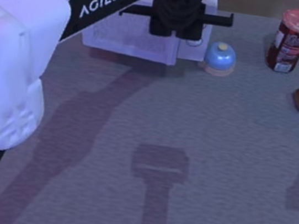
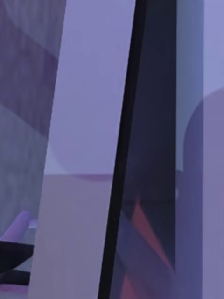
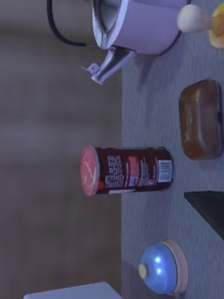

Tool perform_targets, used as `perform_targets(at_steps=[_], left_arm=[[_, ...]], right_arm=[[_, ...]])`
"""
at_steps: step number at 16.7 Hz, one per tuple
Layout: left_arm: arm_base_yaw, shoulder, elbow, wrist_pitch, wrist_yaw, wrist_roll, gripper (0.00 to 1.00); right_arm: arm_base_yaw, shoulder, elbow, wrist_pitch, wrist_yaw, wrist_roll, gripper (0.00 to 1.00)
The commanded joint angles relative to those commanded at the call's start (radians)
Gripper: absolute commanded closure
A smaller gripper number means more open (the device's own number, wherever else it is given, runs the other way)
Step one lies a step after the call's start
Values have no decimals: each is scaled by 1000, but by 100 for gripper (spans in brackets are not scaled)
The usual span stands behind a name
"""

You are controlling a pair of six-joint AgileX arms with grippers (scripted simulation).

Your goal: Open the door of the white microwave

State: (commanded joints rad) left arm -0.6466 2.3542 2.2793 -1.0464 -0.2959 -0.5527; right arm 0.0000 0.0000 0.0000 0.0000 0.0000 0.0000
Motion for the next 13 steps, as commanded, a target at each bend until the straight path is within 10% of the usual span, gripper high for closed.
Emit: perform_targets(at_steps=[13], left_arm=[[5,-87,-155,82,28,62,100]], right_arm=[[0,0,0,0,0,0,0]])
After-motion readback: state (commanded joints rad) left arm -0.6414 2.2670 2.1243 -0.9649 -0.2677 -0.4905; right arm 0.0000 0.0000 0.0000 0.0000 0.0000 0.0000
